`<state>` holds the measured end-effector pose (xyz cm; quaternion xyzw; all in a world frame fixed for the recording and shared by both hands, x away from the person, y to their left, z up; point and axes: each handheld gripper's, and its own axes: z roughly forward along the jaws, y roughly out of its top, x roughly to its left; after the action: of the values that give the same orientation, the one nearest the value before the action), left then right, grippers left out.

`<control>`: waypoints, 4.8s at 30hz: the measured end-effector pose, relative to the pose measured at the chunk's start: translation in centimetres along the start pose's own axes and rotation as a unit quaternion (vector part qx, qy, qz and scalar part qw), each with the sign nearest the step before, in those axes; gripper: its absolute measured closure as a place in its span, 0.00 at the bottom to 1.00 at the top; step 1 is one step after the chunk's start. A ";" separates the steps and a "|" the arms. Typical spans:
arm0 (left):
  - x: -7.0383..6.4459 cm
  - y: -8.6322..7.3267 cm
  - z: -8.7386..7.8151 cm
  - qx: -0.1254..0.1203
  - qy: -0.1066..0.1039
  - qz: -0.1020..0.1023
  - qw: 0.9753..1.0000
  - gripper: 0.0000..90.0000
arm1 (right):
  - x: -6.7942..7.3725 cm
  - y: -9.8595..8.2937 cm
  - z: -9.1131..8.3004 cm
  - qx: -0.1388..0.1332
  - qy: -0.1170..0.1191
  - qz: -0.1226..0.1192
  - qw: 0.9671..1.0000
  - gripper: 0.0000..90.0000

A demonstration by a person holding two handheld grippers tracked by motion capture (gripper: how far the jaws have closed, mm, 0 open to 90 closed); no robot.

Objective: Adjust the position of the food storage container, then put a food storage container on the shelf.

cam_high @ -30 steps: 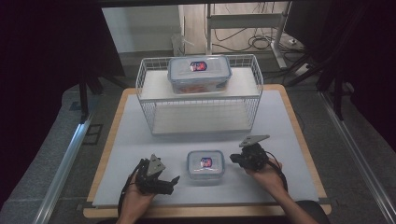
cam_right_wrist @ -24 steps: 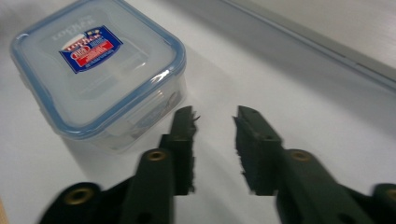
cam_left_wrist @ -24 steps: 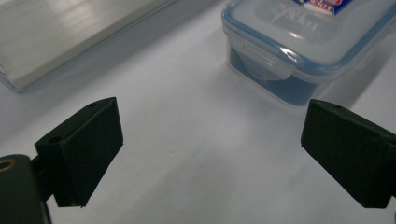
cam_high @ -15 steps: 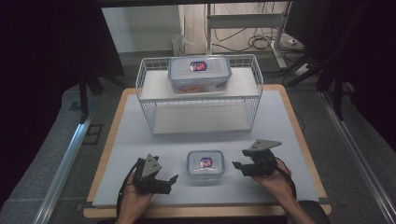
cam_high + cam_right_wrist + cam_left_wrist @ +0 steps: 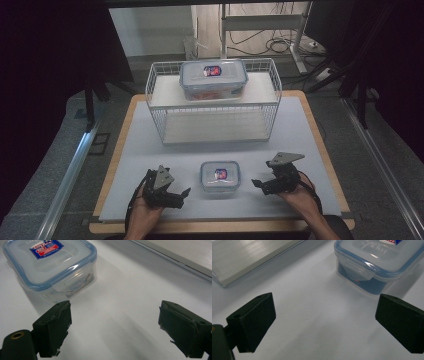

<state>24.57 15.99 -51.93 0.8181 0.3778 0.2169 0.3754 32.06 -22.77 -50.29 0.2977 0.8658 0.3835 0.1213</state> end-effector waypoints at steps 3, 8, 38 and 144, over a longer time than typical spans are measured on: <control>0.0 0.1 0.0 0.005 0.001 -0.004 1.000 0.03 | -0.2 -0.1 0.0 0.001 0.001 0.003 1.000 0.12; 0.0 0.2 0.1 0.012 -0.009 -0.018 1.000 0.04 | -0.3 -0.1 0.0 0.002 -0.006 0.005 1.000 0.11; -0.2 3.1 1.6 0.025 -0.063 -0.044 0.997 0.08 | 1.0 2.0 0.2 0.011 0.028 0.026 0.999 0.15; 4.7 11.4 -0.5 -0.079 -0.265 -0.178 0.944 0.64 | -1.4 9.0 -2.3 -0.110 0.214 0.190 0.952 0.65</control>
<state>32.37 14.99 -42.36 0.7333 0.3856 -0.0486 0.5579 35.99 -20.18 -42.12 0.3525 0.7513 0.5469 -0.1102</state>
